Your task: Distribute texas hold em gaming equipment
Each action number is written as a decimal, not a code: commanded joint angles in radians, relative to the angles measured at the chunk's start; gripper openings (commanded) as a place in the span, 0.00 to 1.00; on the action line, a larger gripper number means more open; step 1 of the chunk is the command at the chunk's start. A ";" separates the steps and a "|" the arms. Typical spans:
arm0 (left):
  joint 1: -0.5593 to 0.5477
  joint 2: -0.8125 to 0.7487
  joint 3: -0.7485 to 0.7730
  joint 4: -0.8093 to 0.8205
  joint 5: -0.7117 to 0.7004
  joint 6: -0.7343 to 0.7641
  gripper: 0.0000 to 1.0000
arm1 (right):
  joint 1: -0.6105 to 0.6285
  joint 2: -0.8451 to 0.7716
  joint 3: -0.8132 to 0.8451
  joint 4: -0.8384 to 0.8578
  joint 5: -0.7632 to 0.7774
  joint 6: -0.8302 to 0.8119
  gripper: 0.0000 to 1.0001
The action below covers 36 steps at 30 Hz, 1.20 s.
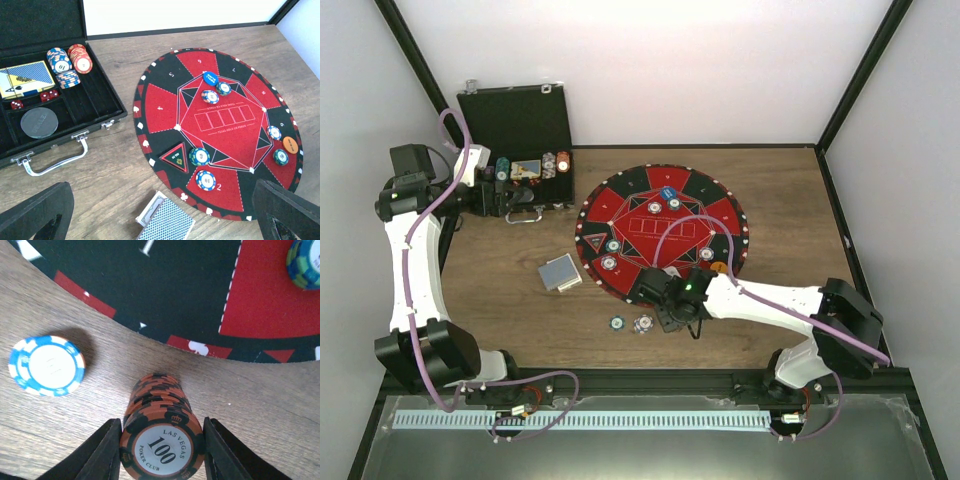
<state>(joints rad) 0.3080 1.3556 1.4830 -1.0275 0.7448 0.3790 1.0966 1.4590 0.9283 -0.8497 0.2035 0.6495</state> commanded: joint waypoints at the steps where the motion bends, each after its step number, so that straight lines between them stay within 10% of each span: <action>1: 0.003 -0.019 0.026 -0.013 0.010 0.013 1.00 | 0.004 -0.012 0.117 -0.054 0.050 -0.009 0.13; 29: 0.003 -0.005 0.038 -0.019 0.019 0.007 1.00 | -0.155 0.638 0.638 0.171 -0.046 -0.318 0.12; 36: 0.003 -0.006 0.037 -0.019 0.016 0.012 1.00 | -0.158 0.669 0.633 0.188 -0.071 -0.314 0.27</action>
<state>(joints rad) 0.3080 1.3556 1.4979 -1.0355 0.7456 0.3790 0.9443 2.1048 1.5330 -0.6758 0.1532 0.3481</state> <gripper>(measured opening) 0.999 0.431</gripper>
